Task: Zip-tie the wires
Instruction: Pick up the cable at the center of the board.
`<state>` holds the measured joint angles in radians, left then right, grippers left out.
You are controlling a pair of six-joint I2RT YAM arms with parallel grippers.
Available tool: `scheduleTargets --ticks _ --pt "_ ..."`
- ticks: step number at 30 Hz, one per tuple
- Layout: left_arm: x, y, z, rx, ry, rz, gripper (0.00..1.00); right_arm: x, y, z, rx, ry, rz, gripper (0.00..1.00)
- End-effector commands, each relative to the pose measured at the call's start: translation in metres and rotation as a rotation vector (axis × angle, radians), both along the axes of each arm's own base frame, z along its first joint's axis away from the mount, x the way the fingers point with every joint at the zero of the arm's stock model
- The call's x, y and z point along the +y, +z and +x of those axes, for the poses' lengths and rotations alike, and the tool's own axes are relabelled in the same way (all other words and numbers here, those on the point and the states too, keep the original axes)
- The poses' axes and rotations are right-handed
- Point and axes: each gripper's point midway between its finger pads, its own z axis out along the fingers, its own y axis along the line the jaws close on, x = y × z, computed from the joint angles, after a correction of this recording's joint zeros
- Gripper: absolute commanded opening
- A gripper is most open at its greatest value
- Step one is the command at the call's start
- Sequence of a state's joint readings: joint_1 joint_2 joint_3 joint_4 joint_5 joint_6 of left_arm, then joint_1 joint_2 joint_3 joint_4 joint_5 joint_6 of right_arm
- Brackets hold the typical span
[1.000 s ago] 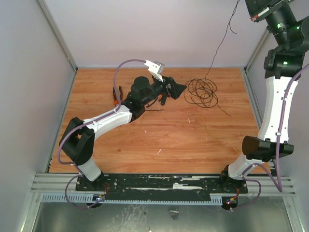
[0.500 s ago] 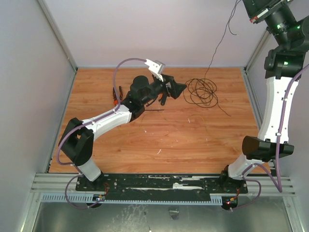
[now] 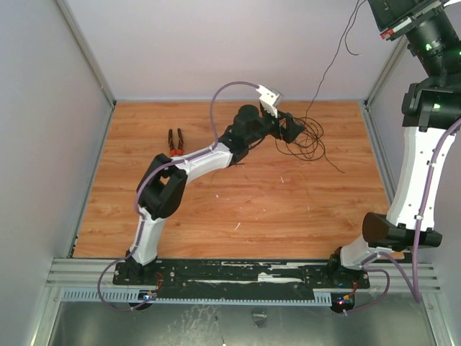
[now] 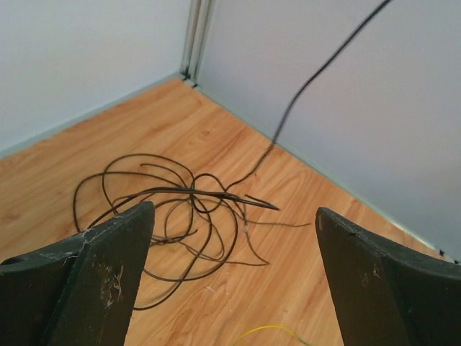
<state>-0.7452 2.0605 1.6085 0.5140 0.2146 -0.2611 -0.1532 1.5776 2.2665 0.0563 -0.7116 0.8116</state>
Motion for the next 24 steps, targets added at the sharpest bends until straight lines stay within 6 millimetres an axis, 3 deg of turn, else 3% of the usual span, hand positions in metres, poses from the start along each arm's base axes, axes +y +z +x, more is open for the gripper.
scheduleTargets --ticks 1,6,9,12,18,20,24 --pt "-0.025 0.007 0.001 -0.046 -0.034 0.017 0.98 0.004 0.011 -0.023 -0.042 0.016 -0.012 0.00" --pt "-0.040 0.002 0.012 -0.045 -0.047 -0.009 0.94 0.006 0.008 -0.030 -0.047 0.025 -0.012 0.00" --pt "-0.049 0.006 0.010 -0.051 -0.081 -0.058 0.80 0.006 0.006 -0.031 -0.046 0.021 -0.015 0.00" --pt "-0.052 0.015 0.013 -0.063 -0.083 -0.090 0.58 0.005 0.003 -0.029 -0.039 0.017 -0.019 0.00" --pt "-0.057 0.018 0.030 -0.079 -0.054 -0.058 0.01 -0.003 -0.005 -0.021 0.006 -0.044 -0.019 0.00" --pt "-0.055 0.034 0.043 -0.087 -0.033 -0.081 0.00 -0.015 -0.017 -0.010 0.069 -0.087 -0.015 0.00" --pt "-0.033 0.099 0.062 -0.124 -0.031 -0.277 0.00 -0.028 -0.062 0.011 0.185 -0.110 -0.006 0.00"
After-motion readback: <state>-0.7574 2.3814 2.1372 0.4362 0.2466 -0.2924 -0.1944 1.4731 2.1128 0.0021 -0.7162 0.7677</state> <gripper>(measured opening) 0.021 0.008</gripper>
